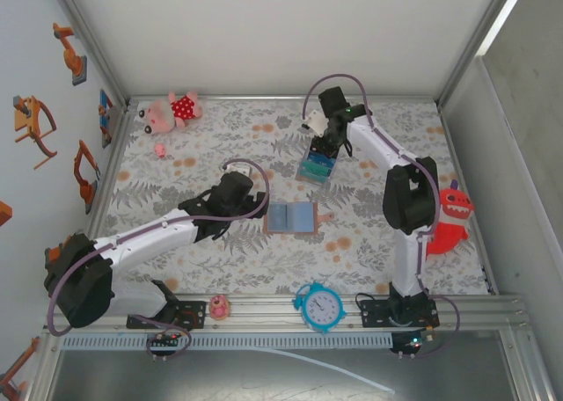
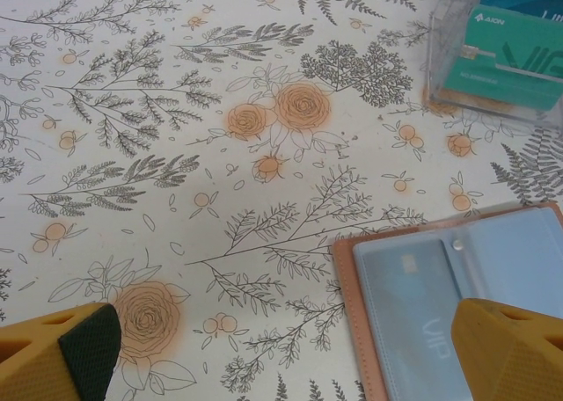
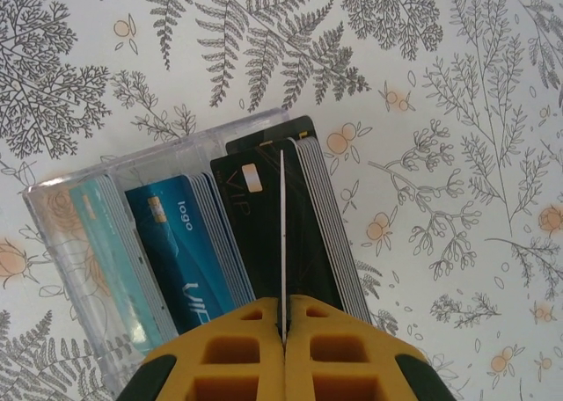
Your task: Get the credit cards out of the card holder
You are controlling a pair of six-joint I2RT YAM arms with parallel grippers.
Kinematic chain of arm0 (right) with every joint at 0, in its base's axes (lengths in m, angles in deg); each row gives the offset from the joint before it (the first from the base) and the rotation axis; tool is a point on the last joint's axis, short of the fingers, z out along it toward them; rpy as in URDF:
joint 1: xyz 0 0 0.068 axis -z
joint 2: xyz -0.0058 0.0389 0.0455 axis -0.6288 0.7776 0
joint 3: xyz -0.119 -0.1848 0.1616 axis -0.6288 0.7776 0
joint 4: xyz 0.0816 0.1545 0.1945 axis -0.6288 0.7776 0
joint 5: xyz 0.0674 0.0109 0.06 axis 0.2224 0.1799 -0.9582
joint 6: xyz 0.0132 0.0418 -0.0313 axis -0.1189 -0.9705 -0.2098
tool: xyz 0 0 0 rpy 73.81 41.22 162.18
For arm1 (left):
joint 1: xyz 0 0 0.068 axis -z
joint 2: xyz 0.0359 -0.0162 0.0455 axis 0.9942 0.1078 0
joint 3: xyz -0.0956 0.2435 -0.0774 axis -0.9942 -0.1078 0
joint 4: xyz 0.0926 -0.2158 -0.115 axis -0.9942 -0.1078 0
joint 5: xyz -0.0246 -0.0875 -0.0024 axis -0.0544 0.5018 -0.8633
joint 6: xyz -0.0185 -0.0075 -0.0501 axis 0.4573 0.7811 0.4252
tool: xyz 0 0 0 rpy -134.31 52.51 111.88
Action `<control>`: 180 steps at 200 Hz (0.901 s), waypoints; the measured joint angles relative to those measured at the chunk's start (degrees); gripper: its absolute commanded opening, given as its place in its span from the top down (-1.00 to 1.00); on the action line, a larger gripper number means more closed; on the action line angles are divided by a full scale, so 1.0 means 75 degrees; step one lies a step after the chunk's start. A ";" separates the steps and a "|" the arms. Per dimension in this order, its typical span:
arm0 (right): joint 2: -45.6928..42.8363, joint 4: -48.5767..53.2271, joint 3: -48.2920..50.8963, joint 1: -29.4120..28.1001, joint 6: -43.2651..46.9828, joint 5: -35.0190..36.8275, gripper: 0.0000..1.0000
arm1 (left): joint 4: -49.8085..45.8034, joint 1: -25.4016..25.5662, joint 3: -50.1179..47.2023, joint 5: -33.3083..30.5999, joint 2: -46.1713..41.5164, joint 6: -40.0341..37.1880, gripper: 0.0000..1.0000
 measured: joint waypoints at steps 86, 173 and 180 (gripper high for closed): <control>0.0519 0.0475 -0.0455 0.0000 0.0166 -0.0099 0.95 | 0.0000 -0.0102 0.0000 0.0006 0.0000 0.0000 -0.94; 0.0519 0.0484 -0.0495 0.0003 0.0128 -0.0111 0.61 | 0.0000 -0.0108 0.0000 0.0064 -0.0085 0.0000 -0.94; 0.0516 0.0481 -0.0495 0.0003 0.0073 -0.0111 0.61 | 0.0000 -0.0108 0.0000 0.0064 -0.0111 0.0000 -0.94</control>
